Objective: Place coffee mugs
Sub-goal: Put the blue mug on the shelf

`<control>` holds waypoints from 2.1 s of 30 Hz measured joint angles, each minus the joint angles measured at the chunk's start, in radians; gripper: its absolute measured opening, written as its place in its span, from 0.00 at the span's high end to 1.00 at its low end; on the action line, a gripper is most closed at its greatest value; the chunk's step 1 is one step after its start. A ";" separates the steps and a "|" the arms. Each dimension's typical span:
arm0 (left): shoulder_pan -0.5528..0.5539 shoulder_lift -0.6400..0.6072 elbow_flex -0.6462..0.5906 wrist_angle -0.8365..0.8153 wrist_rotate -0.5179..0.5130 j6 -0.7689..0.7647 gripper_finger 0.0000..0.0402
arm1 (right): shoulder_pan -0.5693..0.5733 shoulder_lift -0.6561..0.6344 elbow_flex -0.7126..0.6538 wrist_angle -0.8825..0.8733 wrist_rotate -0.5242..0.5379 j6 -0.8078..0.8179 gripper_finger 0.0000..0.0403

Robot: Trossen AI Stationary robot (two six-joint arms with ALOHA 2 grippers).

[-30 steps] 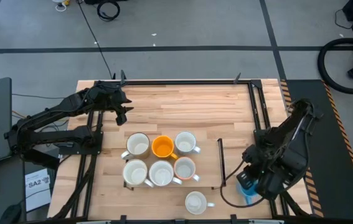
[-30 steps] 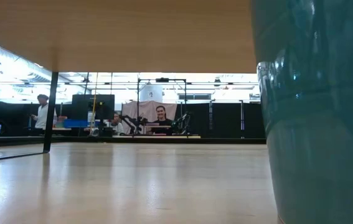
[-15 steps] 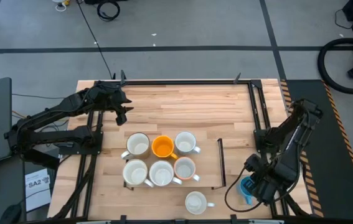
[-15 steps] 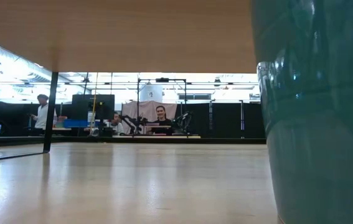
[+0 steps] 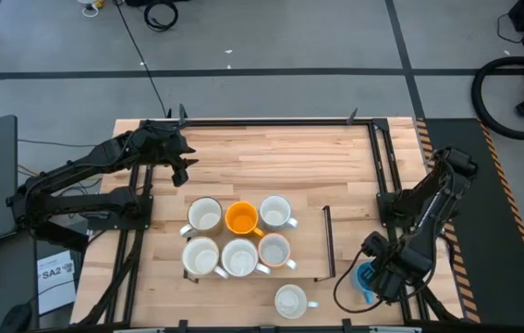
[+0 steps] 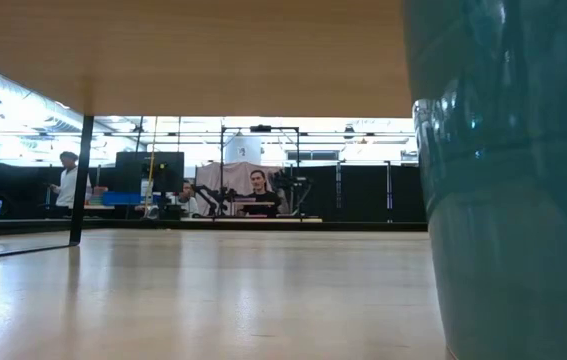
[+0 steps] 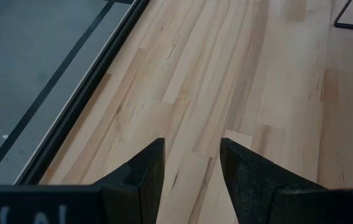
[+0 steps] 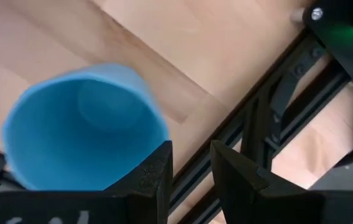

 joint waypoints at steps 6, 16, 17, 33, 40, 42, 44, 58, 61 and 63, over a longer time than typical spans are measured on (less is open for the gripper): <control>0.000 0.000 0.000 0.000 0.000 0.000 0.60 | 0.000 0.000 -0.016 0.038 0.005 -0.002 0.72; 0.000 0.000 0.000 0.000 0.000 0.000 0.60 | 0.011 0.000 -0.016 0.053 0.008 0.007 0.72; 0.000 0.000 0.000 0.000 0.000 0.000 0.60 | 0.011 0.000 -0.016 0.053 0.009 0.007 0.72; 0.000 0.000 0.000 0.000 0.000 0.000 0.60 | 0.011 0.000 -0.209 0.329 0.035 0.008 0.72; 0.000 0.000 0.000 0.000 0.000 -0.001 0.60 | 0.011 0.000 -0.216 0.330 0.028 0.007 0.72; 0.000 0.000 0.000 0.000 0.000 0.000 0.60 | 0.011 0.000 -0.216 0.330 0.027 0.007 0.72; 0.000 0.000 0.000 0.000 0.000 -0.001 0.60 | 0.011 0.000 -0.216 0.330 0.014 0.017 0.72; 0.000 0.000 0.000 0.000 0.000 -0.001 0.60 | 0.011 0.000 -0.216 0.350 -0.100 0.356 0.72; 0.000 0.000 0.000 0.000 0.000 -0.001 0.60 | 0.011 0.000 -0.216 0.350 -0.104 0.361 0.72; 0.000 0.000 0.000 0.000 0.000 -0.001 0.60 | 0.011 0.000 -0.216 0.350 -0.104 0.358 0.72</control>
